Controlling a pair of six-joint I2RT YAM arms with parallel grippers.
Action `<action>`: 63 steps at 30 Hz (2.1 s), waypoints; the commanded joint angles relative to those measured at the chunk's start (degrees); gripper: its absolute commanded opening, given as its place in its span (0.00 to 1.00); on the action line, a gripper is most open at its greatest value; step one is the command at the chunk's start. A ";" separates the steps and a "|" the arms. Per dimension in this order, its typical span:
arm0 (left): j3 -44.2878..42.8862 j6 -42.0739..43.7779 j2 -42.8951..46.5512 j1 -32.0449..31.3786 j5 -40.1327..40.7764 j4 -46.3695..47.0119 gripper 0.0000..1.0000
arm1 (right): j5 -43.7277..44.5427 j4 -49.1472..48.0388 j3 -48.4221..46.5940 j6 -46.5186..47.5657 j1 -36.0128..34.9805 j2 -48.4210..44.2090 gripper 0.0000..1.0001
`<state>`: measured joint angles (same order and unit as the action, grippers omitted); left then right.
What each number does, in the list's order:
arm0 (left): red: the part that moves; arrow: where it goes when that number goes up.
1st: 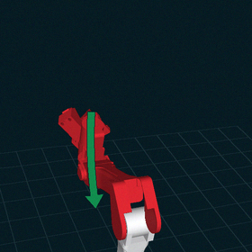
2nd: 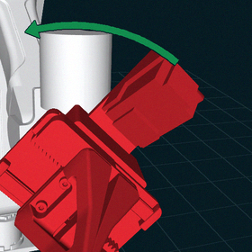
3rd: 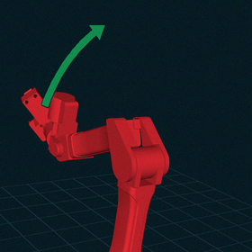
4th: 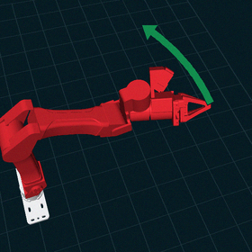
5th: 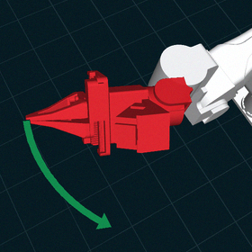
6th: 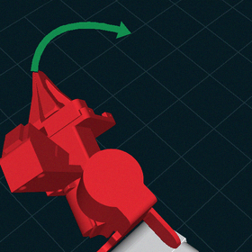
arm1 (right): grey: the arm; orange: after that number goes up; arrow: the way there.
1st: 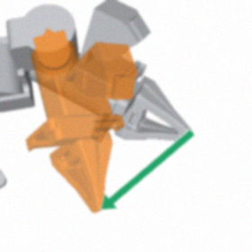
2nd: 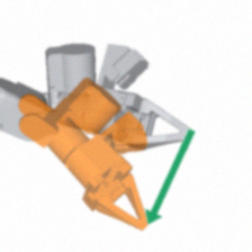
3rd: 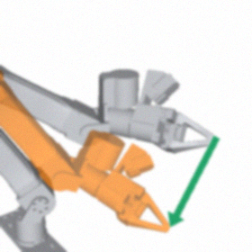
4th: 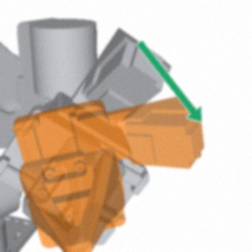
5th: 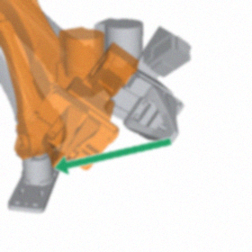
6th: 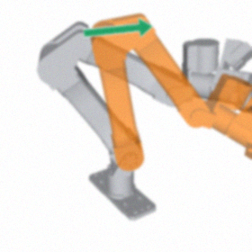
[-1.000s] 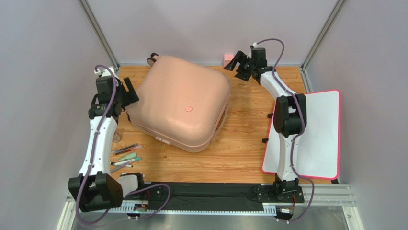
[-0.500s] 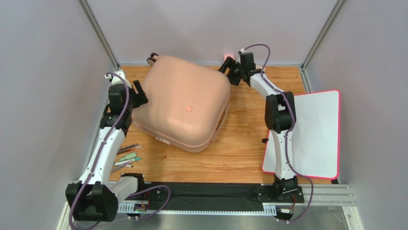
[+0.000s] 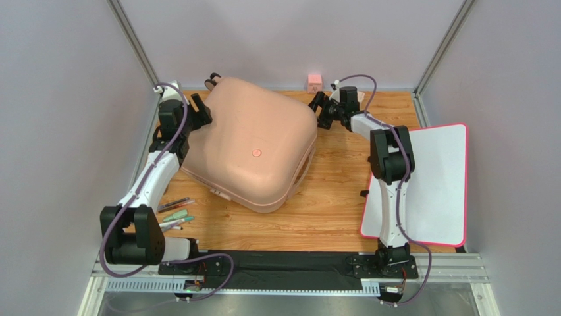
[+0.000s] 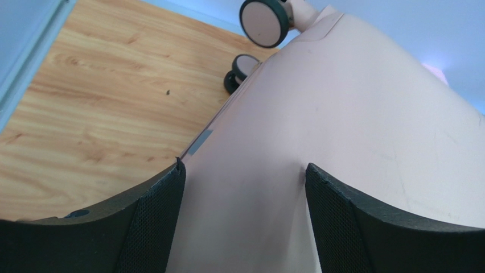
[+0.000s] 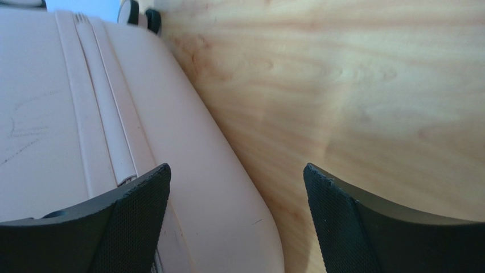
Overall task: Pack the luggage
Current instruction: Zip the luggage at the center of the board.
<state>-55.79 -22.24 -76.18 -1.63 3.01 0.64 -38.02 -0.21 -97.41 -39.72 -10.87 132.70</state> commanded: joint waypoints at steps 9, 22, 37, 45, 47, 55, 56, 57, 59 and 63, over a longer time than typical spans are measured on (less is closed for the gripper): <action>-3.88 3.96 -16.71 -2.24 -14.60 -15.15 0.81 | -10.94 1.44 11.17 9.75 -6.79 -11.67 0.87; -13.73 5.46 -25.94 -7.69 -20.40 -13.83 0.80 | -9.88 4.16 27.88 13.89 -8.99 -27.14 0.87; -31.30 5.19 -31.22 -9.27 -19.27 -19.80 0.81 | 4.53 19.01 34.29 20.74 -6.53 -42.60 0.89; -42.20 6.95 -26.22 -9.10 -13.65 -30.34 0.84 | 12.27 29.03 39.66 30.22 -3.80 -56.31 0.91; -43.08 6.25 -22.80 -8.22 -11.89 -33.67 0.86 | 10.96 27.99 41.41 31.20 -3.89 -57.55 0.91; -34.75 4.05 -3.75 -3.48 -1.53 -43.09 0.91 | 11.31 22.01 47.30 35.59 -6.87 -59.40 0.90; -33.26 3.52 -1.80 -1.73 -1.42 -44.49 0.92 | 10.87 19.83 47.92 35.86 -7.32 -59.32 0.90; -30.11 2.91 0.14 -0.58 -1.77 -45.02 0.92 | 10.43 18.42 48.53 36.21 -8.36 -59.40 0.90; -26.84 1.15 5.24 3.36 -2.57 -46.60 0.93 | 8.33 13.77 50.55 36.47 -9.07 -59.49 0.90; -18.33 1.59 12.80 6.72 -0.47 -50.12 0.95 | 6.29 6.99 53.63 38.40 -11.44 -58.97 0.90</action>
<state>-79.05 -19.44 -65.32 3.90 0.47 -43.03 -29.30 16.36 -45.36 -4.67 -20.71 74.30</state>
